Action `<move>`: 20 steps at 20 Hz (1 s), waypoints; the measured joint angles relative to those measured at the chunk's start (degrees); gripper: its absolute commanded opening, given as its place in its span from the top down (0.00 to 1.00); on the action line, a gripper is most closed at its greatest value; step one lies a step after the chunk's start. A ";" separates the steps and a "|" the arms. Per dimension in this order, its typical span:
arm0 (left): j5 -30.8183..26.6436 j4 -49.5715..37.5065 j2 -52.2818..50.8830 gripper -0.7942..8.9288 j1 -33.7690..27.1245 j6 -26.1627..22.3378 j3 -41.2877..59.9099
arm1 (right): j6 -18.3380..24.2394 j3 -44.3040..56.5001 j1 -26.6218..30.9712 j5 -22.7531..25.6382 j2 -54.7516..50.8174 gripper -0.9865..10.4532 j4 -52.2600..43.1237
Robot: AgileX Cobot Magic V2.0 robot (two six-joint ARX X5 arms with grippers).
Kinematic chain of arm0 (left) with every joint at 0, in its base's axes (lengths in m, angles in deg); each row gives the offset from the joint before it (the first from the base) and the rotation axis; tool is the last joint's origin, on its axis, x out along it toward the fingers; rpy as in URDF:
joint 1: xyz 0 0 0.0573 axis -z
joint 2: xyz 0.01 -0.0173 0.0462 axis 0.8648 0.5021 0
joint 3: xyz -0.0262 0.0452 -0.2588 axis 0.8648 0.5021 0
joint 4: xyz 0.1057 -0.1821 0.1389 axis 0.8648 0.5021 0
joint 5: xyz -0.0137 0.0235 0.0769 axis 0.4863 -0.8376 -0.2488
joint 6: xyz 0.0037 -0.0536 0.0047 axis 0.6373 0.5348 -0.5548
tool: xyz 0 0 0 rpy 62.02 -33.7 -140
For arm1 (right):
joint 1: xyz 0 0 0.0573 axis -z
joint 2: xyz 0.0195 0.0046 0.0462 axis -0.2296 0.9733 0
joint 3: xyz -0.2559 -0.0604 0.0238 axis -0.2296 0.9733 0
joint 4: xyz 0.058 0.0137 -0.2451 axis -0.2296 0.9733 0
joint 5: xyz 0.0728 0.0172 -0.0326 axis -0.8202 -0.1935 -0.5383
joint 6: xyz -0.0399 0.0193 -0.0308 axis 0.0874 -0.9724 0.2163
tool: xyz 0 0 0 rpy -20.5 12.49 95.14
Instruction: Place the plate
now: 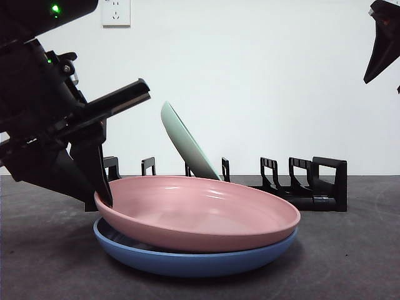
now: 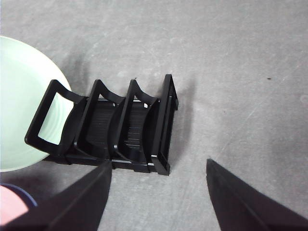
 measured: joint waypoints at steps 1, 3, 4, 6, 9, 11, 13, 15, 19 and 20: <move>0.00 -0.02 0.11 0.90 -0.02 0.02 0.00 | 0.00 0.00 0.00 0.00 0.00 0.65 0.02; 0.00 0.07 0.20 0.90 -0.02 0.00 0.00 | 0.00 0.00 -0.04 0.00 0.00 0.65 0.00; 0.00 0.11 0.20 0.90 -0.02 0.00 0.00 | 0.00 0.00 -0.04 0.00 0.00 0.65 0.02; -0.35 0.13 0.26 0.89 -0.02 0.00 0.00 | 0.00 0.00 -0.04 0.00 0.00 0.65 0.00; -1.11 0.17 1.40 0.86 -0.02 0.00 0.00 | 0.00 0.00 -0.13 0.00 0.00 0.65 0.00; -1.11 -0.04 2.32 0.70 -0.02 0.00 0.00 | 0.00 0.00 -0.48 0.00 0.00 0.65 0.00; -1.07 0.00 3.13 0.65 0.00 -0.02 0.00 | 0.00 0.00 -0.76 -0.02 0.00 0.65 0.02; -1.07 -0.11 3.28 0.65 0.00 -0.02 0.00 | 0.00 0.00 -1.09 0.00 0.00 0.65 0.02; -1.05 0.17 -1.16 0.65 -0.22 -4.15 0.00 | 0.00 0.00 -1.42 -0.02 0.00 0.65 0.02; -1.05 0.17 -3.85 0.65 -0.55 -6.45 0.00 | 0.00 0.00 -1.49 -0.02 0.00 0.65 0.02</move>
